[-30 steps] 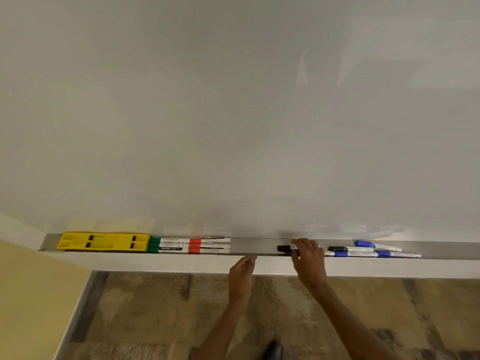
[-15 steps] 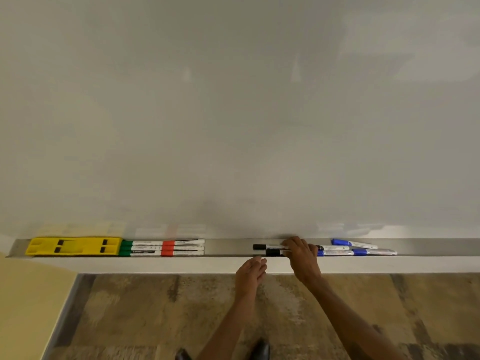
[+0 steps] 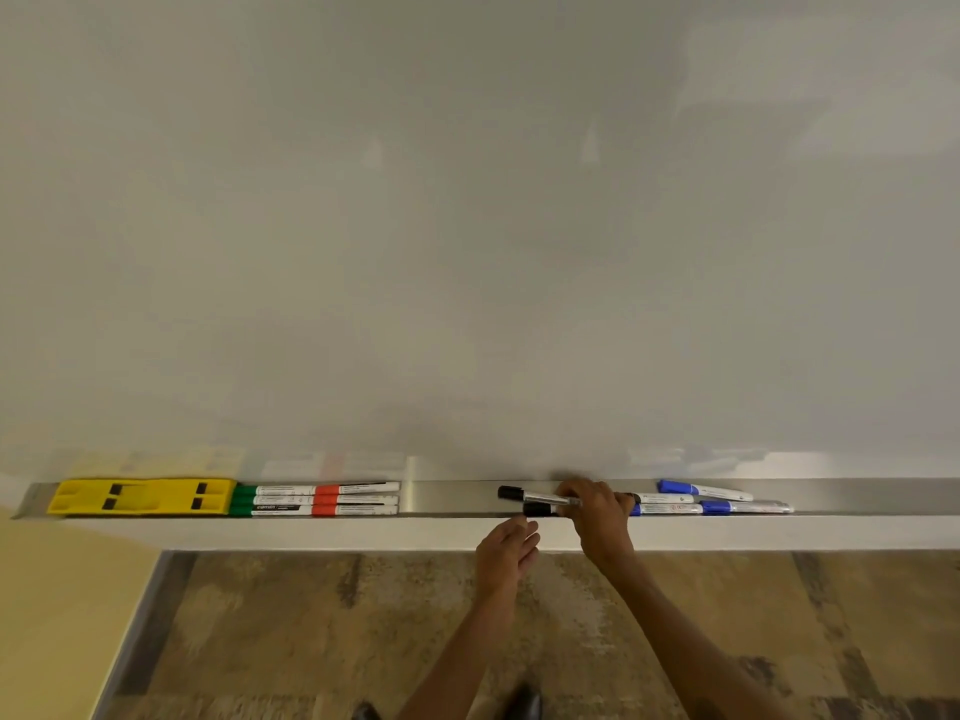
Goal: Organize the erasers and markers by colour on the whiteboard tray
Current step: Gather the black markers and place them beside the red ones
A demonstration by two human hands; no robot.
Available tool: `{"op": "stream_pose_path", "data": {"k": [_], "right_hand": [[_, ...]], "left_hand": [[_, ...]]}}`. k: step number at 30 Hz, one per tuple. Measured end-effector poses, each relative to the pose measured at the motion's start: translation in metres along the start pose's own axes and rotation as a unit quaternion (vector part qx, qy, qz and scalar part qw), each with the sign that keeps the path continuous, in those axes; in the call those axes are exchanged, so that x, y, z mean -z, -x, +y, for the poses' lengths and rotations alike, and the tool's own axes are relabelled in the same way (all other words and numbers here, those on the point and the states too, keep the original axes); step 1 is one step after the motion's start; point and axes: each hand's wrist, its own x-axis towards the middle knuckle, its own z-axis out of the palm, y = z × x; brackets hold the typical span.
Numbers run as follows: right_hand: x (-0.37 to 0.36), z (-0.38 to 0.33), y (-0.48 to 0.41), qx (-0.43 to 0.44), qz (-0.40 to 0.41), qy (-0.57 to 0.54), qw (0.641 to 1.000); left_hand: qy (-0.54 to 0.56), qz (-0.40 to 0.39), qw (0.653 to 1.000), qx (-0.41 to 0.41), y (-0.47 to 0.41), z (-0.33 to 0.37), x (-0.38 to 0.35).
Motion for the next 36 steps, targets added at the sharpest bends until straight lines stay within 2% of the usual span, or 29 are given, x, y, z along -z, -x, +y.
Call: {"op": "stream_pose_path", "data": {"k": [4,7,10,12,14,17,24,28,31,33,36], "right_hand": [[0.000,0.001,0.009,0.007,0.057,-0.058,0.997],[-0.002,0.000,0.022,0.078,0.028,-0.089,0.993],[-0.002,0.006,0.030,0.120,-0.006,-0.057,0.991],[0.001,0.014,0.027,0.093,0.016,-0.012,0.995],[0.004,0.020,0.023,0.060,-0.007,0.048,0.997],[0.004,0.020,0.016,0.063,-0.069,0.121,0.988],[0.002,0.000,0.011,0.083,-0.047,0.061,0.994],[-0.001,-0.009,0.027,0.144,-0.064,-0.023,0.987],[0.001,-0.004,0.035,0.172,-0.052,-0.018,0.983],[0.008,0.008,0.034,0.131,0.001,-0.003,0.991],[0.025,0.033,0.026,-0.013,0.061,0.049,0.997]], "left_hand": [[0.072,0.023,0.997,-0.002,-0.001,0.006,-0.006],[0.144,0.038,0.989,-0.012,-0.001,0.011,-0.008],[0.198,0.035,0.979,-0.022,-0.002,0.012,-0.003],[0.213,0.042,0.976,-0.021,-0.002,0.013,0.004],[0.212,0.051,0.976,-0.017,-0.001,0.010,0.012],[0.189,0.050,0.981,-0.012,0.004,0.002,0.019],[0.158,0.005,0.987,0.000,0.006,-0.005,0.013],[0.174,-0.014,0.985,-0.010,0.004,0.000,0.003],[0.168,-0.022,0.985,-0.012,0.003,0.000,-0.005],[0.166,-0.026,0.986,-0.011,0.003,-0.001,-0.012],[0.161,-0.025,0.987,-0.007,0.002,-0.004,-0.020]]}}
